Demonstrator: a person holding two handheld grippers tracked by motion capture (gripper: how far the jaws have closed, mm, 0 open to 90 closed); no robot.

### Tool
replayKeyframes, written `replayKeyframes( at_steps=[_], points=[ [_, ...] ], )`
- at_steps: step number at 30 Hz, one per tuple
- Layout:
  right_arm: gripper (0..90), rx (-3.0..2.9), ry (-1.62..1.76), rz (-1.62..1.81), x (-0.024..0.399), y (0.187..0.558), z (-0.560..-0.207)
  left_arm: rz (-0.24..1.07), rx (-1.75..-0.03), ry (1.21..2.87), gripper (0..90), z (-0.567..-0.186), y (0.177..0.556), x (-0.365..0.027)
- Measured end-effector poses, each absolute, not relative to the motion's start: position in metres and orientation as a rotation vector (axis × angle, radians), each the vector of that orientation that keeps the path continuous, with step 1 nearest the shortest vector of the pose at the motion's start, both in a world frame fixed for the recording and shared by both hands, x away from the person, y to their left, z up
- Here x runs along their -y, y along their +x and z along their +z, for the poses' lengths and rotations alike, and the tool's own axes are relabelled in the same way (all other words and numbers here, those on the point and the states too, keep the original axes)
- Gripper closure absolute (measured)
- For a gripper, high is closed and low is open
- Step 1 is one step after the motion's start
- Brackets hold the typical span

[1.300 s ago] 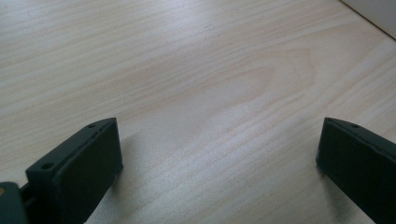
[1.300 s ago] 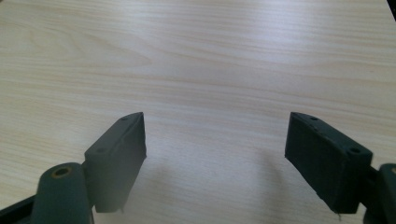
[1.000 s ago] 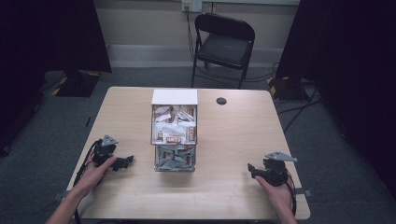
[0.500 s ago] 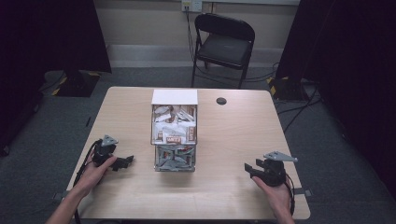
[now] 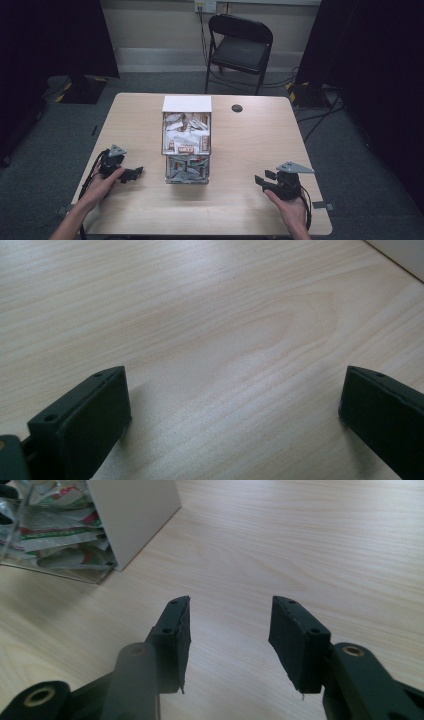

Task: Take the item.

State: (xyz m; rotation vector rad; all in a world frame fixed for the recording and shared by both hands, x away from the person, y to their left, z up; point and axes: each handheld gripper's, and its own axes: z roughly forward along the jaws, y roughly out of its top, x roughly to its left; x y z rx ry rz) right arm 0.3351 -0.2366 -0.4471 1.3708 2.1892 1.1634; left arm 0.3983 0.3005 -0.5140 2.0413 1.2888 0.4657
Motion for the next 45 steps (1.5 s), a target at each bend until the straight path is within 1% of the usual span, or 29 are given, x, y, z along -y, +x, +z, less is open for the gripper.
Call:
replayKeyframes(
  at_steps=[12,19,31,37,45],
  points=[
    [55.6,-2.270,1.252,1.224,0.210,0.330,-0.435,0.466,-1.288,2.042,0.0,-0.514,0.398,-0.301],
    [57.1,-2.302,1.159,1.246,0.196,0.331,-0.422,0.466,-1.288,2.042,0.0,-0.514,0.398,-0.301],
    [58.7,-2.353,1.063,1.255,0.165,0.330,-0.418,0.466,-1.288,2.042,0.0,-0.514,0.398,-0.301],
    [60.1,-2.404,0.987,1.274,0.141,0.331,-0.416,0.466,-1.288,2.042,0.0,-0.514,0.398,-0.301],
    [63.0,-2.439,0.919,1.303,0.117,0.335,-0.414,0.466,-1.288,2.042,0.0,-0.514,0.398,-0.301]
  ],
)
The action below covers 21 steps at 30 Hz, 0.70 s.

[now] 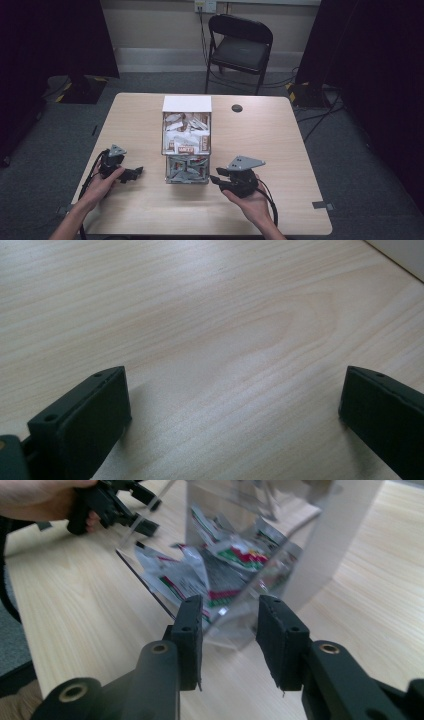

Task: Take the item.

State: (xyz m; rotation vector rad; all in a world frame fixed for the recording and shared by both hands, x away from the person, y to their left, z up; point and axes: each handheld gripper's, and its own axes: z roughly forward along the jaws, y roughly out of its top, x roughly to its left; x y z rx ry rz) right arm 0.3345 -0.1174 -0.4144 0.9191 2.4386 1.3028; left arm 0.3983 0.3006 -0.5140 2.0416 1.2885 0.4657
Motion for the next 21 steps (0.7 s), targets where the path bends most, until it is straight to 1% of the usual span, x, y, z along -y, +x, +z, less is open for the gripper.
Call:
replayKeyframes(
  at_steps=[8,21],
  points=[
    [63.8,-2.465,0.870,1.329,0.095,0.340,-0.416,0.466,-1.288,2.043,0.0,-0.514,0.398,-0.301],
    [66.5,-2.494,0.856,1.330,0.075,0.349,-0.426,0.466,-1.288,2.043,0.0,-0.514,0.398,-0.301]
  ],
)
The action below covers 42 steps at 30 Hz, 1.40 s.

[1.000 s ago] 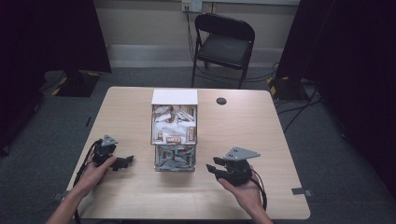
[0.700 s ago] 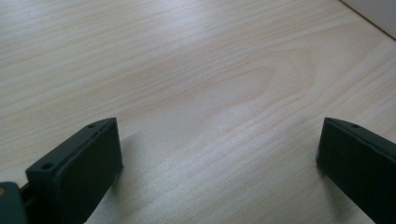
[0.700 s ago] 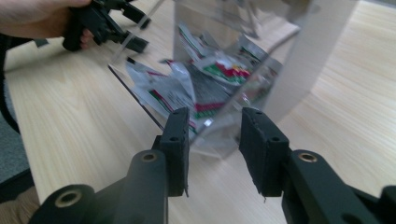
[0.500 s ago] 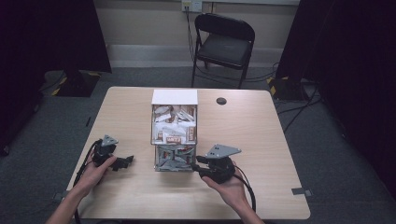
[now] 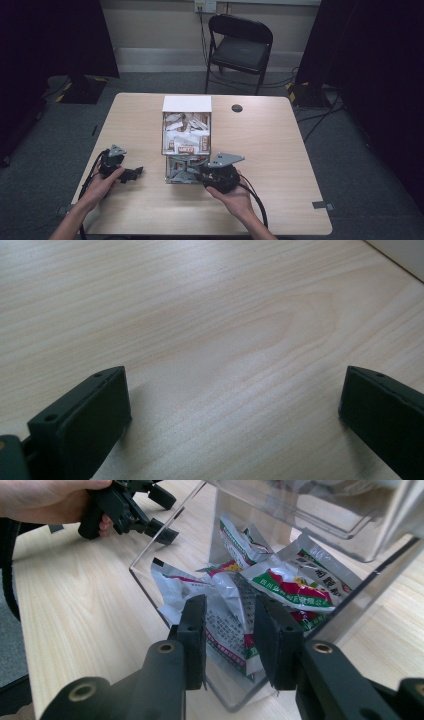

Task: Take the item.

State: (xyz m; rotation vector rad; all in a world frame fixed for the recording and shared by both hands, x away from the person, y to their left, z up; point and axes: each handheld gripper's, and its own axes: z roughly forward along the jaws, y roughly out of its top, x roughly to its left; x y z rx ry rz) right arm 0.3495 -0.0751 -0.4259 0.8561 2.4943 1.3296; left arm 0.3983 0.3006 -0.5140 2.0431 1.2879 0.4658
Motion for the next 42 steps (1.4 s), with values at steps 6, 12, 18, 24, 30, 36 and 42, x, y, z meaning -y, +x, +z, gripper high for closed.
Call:
replayKeyframes(
  at_steps=[6,12,18,24,30,36,42],
  points=[
    [66.7,-2.508,0.861,1.314,0.070,0.355,-0.433,0.468,-1.285,2.050,0.0,-0.514,0.398,-0.301],
    [67.4,-2.514,0.856,1.295,0.064,0.359,-0.437,0.466,-1.288,2.042,0.0,-0.514,0.398,-0.301],
    [68.9,-2.513,0.851,1.270,0.061,0.360,-0.440,0.466,-1.288,2.042,0.0,-0.514,0.398,-0.301],
    [71.4,-2.502,0.860,1.244,0.060,0.361,-0.442,0.467,-1.284,2.051,0.0,-0.514,0.398,-0.301],
    [78.9,-2.494,0.853,1.231,0.061,0.362,-0.443,0.466,-1.288,2.042,0.0,-0.514,0.398,-0.301],
    [88.1,-2.497,0.835,1.223,0.061,0.362,-0.444,0.467,-1.283,2.051,0.0,-0.514,0.398,-0.301],
    [90.0,-2.492,0.819,1.229,0.062,0.362,-0.444,0.466,-1.288,2.042,0.0,-0.514,0.398,-0.301]
  ],
)
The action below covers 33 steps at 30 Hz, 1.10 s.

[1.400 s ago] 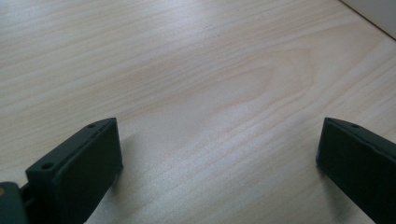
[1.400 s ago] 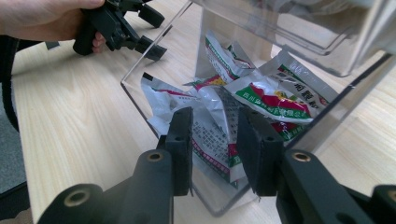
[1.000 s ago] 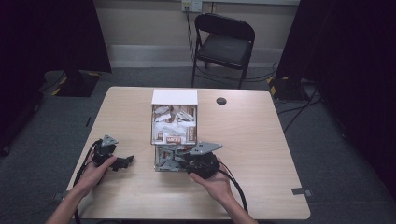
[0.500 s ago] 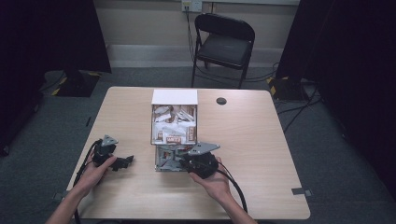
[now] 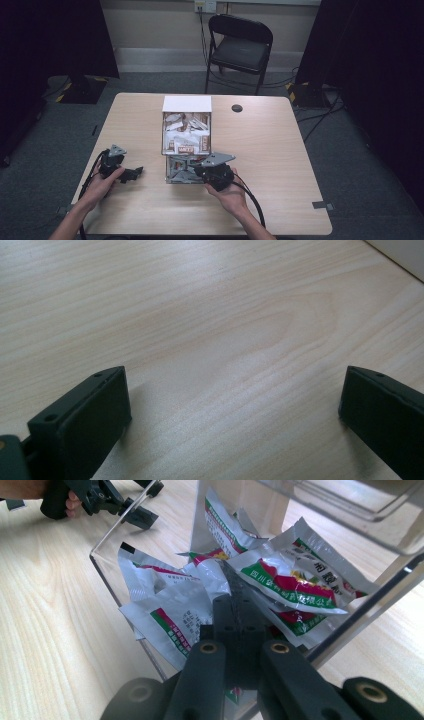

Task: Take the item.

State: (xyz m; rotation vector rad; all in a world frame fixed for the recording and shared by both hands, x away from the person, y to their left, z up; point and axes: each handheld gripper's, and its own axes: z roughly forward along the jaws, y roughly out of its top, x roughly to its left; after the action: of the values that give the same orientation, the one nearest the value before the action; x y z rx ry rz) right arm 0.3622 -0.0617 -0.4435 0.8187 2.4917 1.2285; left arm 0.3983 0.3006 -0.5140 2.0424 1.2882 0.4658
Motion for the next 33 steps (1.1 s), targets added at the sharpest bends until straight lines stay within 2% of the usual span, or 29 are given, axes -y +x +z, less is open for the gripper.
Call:
replayKeyframes(
  at_steps=[33],
  points=[
    [90.0,-2.467,0.823,1.340,0.070,0.360,-0.431,0.468,-1.285,2.051,0.0,-0.514,0.398,-0.301]
  ],
)
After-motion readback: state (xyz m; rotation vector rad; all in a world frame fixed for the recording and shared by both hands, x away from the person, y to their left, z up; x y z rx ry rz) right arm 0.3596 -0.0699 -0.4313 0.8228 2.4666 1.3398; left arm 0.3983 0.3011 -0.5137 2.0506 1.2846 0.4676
